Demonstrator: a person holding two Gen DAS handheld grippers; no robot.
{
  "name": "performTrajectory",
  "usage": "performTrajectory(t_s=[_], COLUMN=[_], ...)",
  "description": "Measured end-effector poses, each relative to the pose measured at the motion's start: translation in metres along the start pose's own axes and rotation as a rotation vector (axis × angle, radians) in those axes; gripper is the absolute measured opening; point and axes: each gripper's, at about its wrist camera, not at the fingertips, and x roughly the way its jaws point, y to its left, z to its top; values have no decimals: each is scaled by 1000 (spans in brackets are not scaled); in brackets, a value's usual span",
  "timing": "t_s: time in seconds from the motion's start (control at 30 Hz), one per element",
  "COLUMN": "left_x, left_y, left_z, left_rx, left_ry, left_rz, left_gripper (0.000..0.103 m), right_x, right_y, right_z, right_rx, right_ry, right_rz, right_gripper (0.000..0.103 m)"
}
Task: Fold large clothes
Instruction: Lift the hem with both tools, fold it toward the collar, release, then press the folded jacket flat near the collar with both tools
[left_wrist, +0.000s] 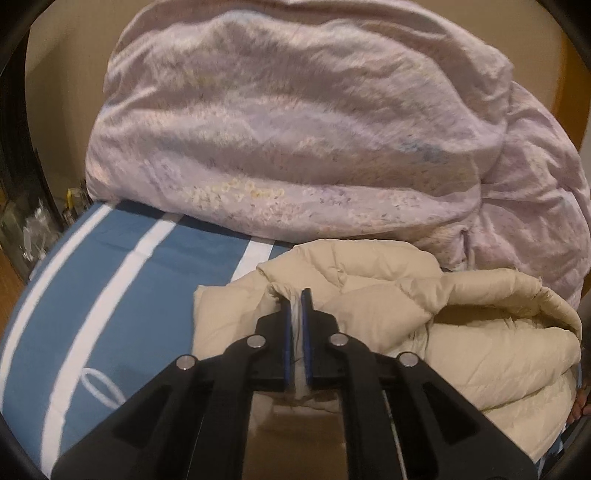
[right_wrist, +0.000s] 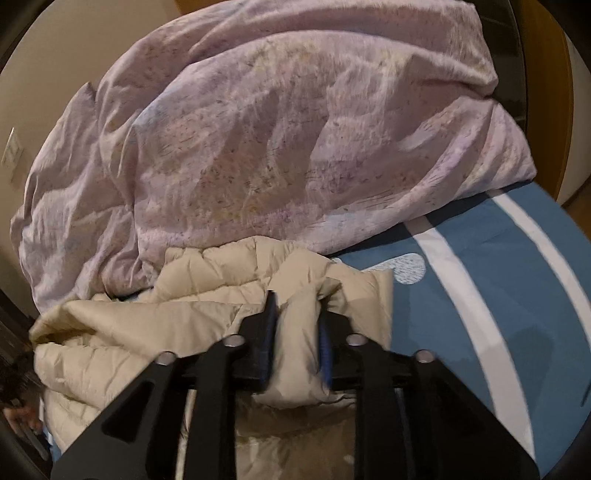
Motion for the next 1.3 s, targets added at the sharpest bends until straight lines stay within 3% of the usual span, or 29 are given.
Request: performTrajectory(t_s=[0.03, 0.1, 0.17, 0.27, 0.47, 0.63, 0.77, 0.93, 1.3], left_x=[4, 8, 5, -12, -50, -57, -47, -18, 27], left_y=[2, 6, 9, 12, 19, 11, -2, -13, -11], left_z=[1, 3, 3, 3, -6, -20, -31, -40, -38], left_rx=[-13, -39, -50, -42, -23, 12, 60, 91, 71], left_ry=[9, 22, 15, -21, -64, -56, -42, -8, 4], left_rz=[-9, -21, -21, -6, -8, -13, 8, 57, 136], left_gripper=[10, 18, 39, 55, 61, 63, 65, 65, 72], right_x=[1, 0, -10, -31, -62, -55, -33, -4, 27], right_y=[-1, -3, -2, 2, 12, 31, 43, 35, 35], right_z=[2, 5, 8, 9, -2, -16, -28, -35, -42], right_rx=[14, 51, 52, 22, -33, -113, -196, -209, -233], right_ry=[3, -1, -39, -87, -114, -79, -47, -5, 28], right_rz=[9, 36, 18, 11, 25, 4, -79, -177, -274], right_gripper=[50, 76, 82, 82, 82, 80, 80, 79, 81])
